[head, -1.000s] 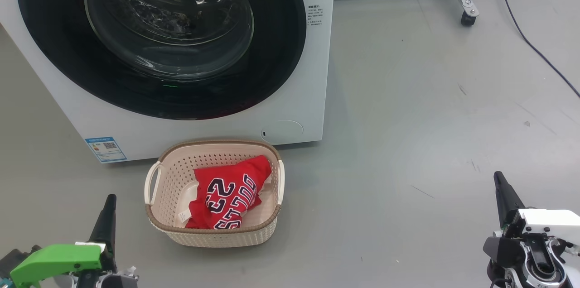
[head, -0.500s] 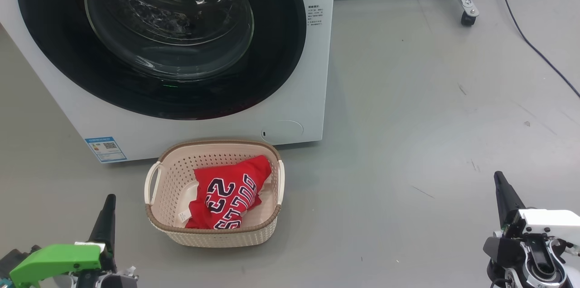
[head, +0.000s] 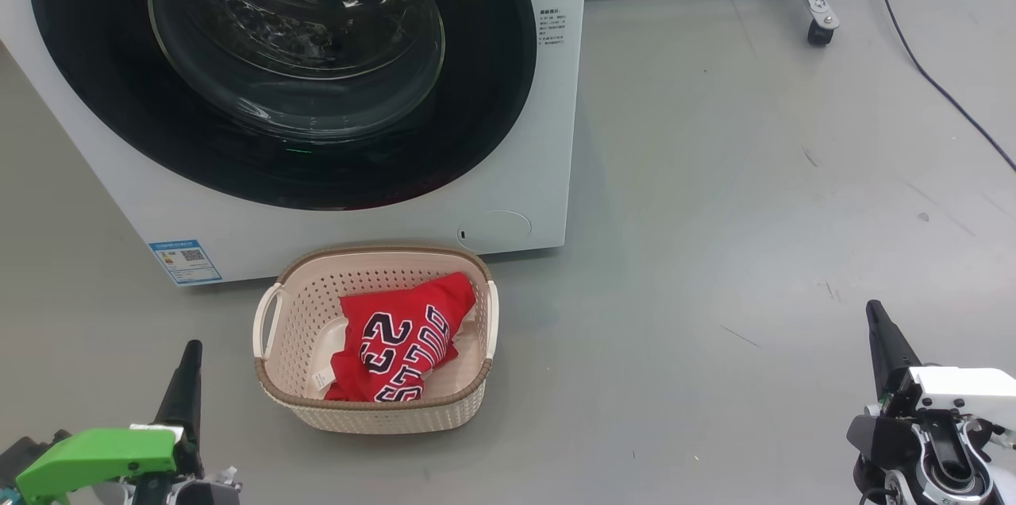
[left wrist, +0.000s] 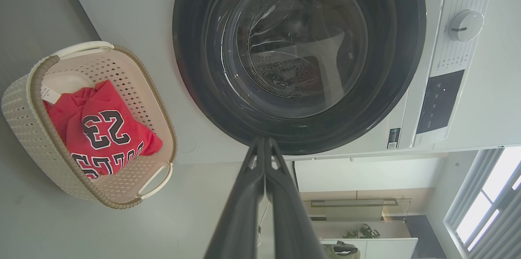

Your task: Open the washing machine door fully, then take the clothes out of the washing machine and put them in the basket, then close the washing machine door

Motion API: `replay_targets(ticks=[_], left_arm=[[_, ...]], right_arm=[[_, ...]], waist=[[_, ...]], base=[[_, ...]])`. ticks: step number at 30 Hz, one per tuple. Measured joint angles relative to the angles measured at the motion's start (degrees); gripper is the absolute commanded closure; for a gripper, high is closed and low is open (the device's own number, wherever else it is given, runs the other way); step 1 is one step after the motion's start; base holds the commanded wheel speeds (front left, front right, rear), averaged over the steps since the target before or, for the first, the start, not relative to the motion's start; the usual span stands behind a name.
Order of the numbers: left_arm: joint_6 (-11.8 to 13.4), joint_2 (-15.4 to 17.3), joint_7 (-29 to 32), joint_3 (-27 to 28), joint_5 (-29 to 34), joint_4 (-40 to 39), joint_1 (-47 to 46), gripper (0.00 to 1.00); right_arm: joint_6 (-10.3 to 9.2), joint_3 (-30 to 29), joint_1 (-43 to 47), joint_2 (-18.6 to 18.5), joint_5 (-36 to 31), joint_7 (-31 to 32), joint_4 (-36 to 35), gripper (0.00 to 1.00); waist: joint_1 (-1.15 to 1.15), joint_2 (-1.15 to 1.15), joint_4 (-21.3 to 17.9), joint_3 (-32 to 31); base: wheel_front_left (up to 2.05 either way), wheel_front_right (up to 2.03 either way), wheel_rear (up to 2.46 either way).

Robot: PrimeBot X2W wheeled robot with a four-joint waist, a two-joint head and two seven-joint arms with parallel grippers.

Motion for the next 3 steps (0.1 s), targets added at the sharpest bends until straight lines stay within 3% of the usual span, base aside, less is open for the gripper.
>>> replay_targets(ticks=[3], left_arm=[[0.0,0.0,0.0,0.0,0.0,0.0,0.0,1.00]], right_arm=[[0.00,0.0,0.0,0.0,0.0,0.0,0.0,1.00]], waist=[[0.00,0.00,0.0,0.0]], base=[[0.00,0.00,0.00]])
